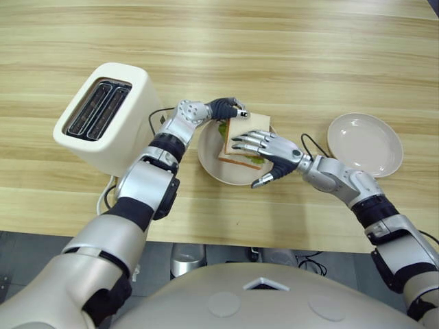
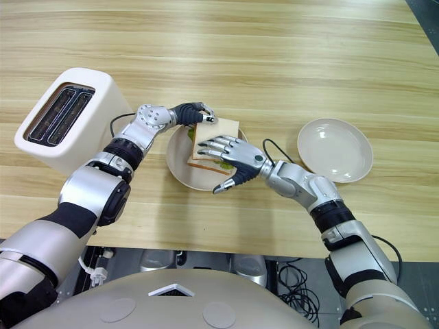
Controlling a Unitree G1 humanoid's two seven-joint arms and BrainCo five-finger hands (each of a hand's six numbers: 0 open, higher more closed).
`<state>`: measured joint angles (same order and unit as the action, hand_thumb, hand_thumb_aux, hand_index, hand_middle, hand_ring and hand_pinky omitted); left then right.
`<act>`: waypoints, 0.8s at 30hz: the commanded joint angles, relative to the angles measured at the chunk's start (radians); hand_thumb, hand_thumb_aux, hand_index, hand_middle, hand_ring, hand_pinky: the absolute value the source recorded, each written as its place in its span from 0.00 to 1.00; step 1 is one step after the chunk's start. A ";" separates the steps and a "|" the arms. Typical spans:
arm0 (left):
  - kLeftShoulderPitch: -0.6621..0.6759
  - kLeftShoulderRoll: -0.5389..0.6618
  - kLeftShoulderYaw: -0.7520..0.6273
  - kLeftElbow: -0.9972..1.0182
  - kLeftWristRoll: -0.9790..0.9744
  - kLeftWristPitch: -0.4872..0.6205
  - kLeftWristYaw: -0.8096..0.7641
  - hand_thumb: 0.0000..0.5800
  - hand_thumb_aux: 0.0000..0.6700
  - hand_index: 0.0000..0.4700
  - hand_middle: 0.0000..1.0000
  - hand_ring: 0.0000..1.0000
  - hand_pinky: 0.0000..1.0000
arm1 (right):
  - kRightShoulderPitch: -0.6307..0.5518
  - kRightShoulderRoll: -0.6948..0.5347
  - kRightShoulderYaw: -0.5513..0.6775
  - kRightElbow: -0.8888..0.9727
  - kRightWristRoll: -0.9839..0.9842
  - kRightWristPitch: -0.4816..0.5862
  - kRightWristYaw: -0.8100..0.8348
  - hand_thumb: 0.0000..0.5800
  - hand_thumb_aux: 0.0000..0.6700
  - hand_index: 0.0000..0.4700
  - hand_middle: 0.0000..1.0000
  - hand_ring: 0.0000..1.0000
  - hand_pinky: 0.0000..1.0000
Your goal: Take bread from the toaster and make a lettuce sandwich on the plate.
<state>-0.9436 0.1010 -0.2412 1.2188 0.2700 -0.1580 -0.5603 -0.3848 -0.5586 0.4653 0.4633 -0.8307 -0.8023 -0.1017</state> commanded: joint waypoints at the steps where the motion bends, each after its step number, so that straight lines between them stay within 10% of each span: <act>1: -0.007 -0.015 -0.027 0.019 0.026 -0.013 -0.014 1.00 1.00 0.98 1.00 1.00 1.00 | 0.003 -0.008 0.039 0.073 -0.004 0.075 0.125 0.00 0.00 0.00 0.00 0.00 0.00; 7: -0.011 -0.015 -0.038 0.019 0.043 -0.026 -0.005 1.00 1.00 0.98 1.00 1.00 1.00 | 0.031 -0.007 0.071 0.072 0.053 0.087 0.259 0.00 0.00 0.00 0.00 0.00 0.00; 8: -0.011 -0.014 -0.041 0.017 0.048 -0.030 -0.003 0.98 0.85 0.83 1.00 1.00 1.00 | 0.037 -0.008 0.074 0.068 0.061 0.089 0.273 0.00 0.00 0.00 0.00 0.00 0.00; 9: -0.013 -0.012 -0.045 0.014 0.053 -0.035 0.002 0.82 0.58 0.56 1.00 1.00 1.00 | 0.041 -0.008 0.076 0.065 0.069 0.089 0.285 0.00 0.00 0.00 0.00 0.00 0.00; 10: -0.014 -0.010 -0.047 0.011 0.056 -0.039 0.004 0.42 0.24 0.23 1.00 1.00 1.00 | 0.044 -0.009 0.076 0.061 0.078 0.088 0.296 0.00 0.00 0.00 0.00 0.00 0.00; 12: -0.018 -0.007 -0.054 0.006 0.062 -0.048 0.008 0.00 0.00 0.00 1.00 1.00 1.00 | 0.046 -0.011 0.075 0.055 0.091 0.091 0.313 0.00 0.00 0.00 0.00 0.00 0.00; 18: -0.045 0.011 -0.094 -0.011 0.129 -0.085 0.120 0.00 0.00 0.00 1.00 1.00 1.00 | 0.047 -0.013 0.076 0.048 0.115 0.091 0.337 0.00 0.00 0.00 0.00 0.00 0.00; 24: -0.167 0.109 -0.251 -0.076 0.411 -0.051 0.666 0.00 0.00 0.00 1.00 1.00 1.00 | 0.055 -0.016 0.072 0.039 0.127 0.094 0.343 0.00 0.00 0.00 0.00 0.00 0.00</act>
<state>-1.0545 0.1803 -0.4328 1.1964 0.5708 -0.2335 -0.0896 -0.3649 -0.5628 0.4918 0.4525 -0.6681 -0.7349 0.1823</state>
